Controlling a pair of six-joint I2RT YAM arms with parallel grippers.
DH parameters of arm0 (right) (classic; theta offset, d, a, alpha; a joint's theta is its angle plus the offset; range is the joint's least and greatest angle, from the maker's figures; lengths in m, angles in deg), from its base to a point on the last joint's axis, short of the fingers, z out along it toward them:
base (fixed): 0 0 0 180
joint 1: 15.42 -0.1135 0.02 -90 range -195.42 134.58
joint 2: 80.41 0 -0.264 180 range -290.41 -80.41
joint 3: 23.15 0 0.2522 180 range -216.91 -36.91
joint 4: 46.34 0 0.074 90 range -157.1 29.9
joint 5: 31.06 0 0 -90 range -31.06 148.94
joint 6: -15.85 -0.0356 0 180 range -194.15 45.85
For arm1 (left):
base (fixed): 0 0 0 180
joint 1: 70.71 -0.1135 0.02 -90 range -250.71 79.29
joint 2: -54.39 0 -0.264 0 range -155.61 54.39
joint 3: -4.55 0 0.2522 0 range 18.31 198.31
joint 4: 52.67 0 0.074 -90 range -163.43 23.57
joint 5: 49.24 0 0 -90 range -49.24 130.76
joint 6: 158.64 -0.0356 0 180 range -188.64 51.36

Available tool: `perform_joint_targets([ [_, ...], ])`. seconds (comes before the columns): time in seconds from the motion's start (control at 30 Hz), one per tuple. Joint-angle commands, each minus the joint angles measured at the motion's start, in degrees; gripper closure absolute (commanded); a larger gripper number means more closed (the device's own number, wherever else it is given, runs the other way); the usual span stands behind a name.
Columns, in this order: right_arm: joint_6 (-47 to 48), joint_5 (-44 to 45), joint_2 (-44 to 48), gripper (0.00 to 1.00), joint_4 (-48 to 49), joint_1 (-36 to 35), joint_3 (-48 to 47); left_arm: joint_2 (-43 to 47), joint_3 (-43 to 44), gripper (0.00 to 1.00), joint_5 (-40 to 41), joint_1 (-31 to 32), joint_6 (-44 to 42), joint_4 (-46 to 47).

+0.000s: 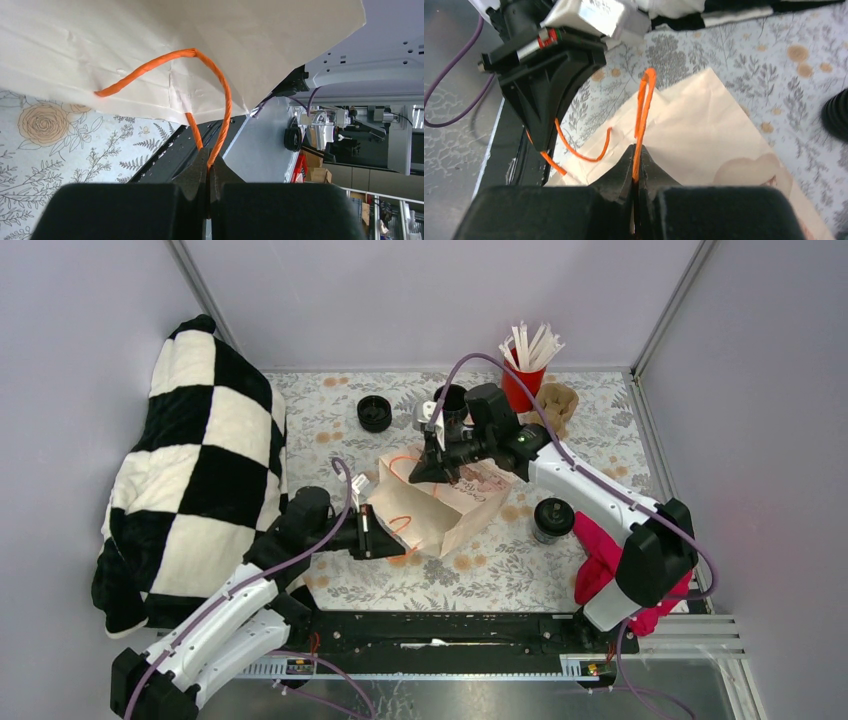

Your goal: Pack the takeout coffee

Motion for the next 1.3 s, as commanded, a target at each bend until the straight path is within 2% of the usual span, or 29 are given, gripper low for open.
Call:
perform_joint_targets([
  [0.0, -1.7, 2.38, 5.65, 0.93, 0.35, 1.21, 3.51, 0.38, 2.75, 1.0, -0.25, 0.29, -2.28, 3.9],
  [0.07, -3.69, 4.37, 7.76, 0.88, 1.52, 1.55, 5.25, 0.1, 3.34, 1.0, 0.04, 0.29, -2.47, 3.9],
  [0.2, -14.36, 12.39, 11.75, 0.75, 5.7, 1.59, 6.87, -0.24, 8.4, 1.0, 3.8, 0.29, -4.43, -0.18],
  [0.33, -28.27, 30.01, 15.62, 0.66, 7.68, 1.59, 7.07, -3.07, 19.28, 1.0, 15.26, 0.2, -8.38, -10.84],
  [0.43, -36.35, 38.94, 17.78, 0.5, 4.29, 1.53, 5.68, -6.9, 26.83, 1.0, 20.47, 0.11, -10.89, -16.81],
  [0.6, -38.92, 45.15, 19.61, 0.3, -10.26, 1.59, -2.07, -13.08, 36.59, 1.0, 23.21, -0.02, -14.36, -18.7],
  [0.67, -38.25, 49.92, 21.98, 0.18, -15.25, 1.54, -4.0, -16.01, 40.04, 1.0, 23.48, -0.1, -14.83, -19.44],
  [0.77, -36.22, 55.22, 28.06, 0.01, -17.5, 1.59, -3.31, -20.0, 43.68, 1.0, 22.98, -0.45, -14.85, -19.94],
  [0.87, -34.27, 57.91, 33.25, 0.0, -18.45, 1.58, -2.66, -22.97, 47.48, 1.0, 21.42, -0.95, -15.2, -20.33],
  [0.93, -33.96, 63.0, 35.48, 0.0, -20.02, 1.58, -2.56, -24.31, 50.25, 1.0, 21.27, -1.65, -15.86, -21.08],
  [1.03, -34.55, 81.1, 36.26, 0.0, -24.36, 1.59, -1.8, -25.76, 54.68, 1.0, 21.37, -3.33, -17.48, -23.18],
  [1.1, -36.93, 89.66, 35.39, 0.0, -27.12, 1.69, -0.91, -26.59, 56.41, 1.0, 21.02, -4.24, -18.45, -24.24],
  [1.17, -40.0, 91.51, 35.15, 0.0, -27.94, 3.01, 0.78, -27.15, 57.05, 1.0, 20.14, -5.19, -19.07, -25.26],
  [1.27, -42.48, 84.43, 35.19, 0.0, -27.84, 9.69, 4.0, -28.7, 61.49, 1.0, 20.1, -7.28, -22.31, -29.07],
])
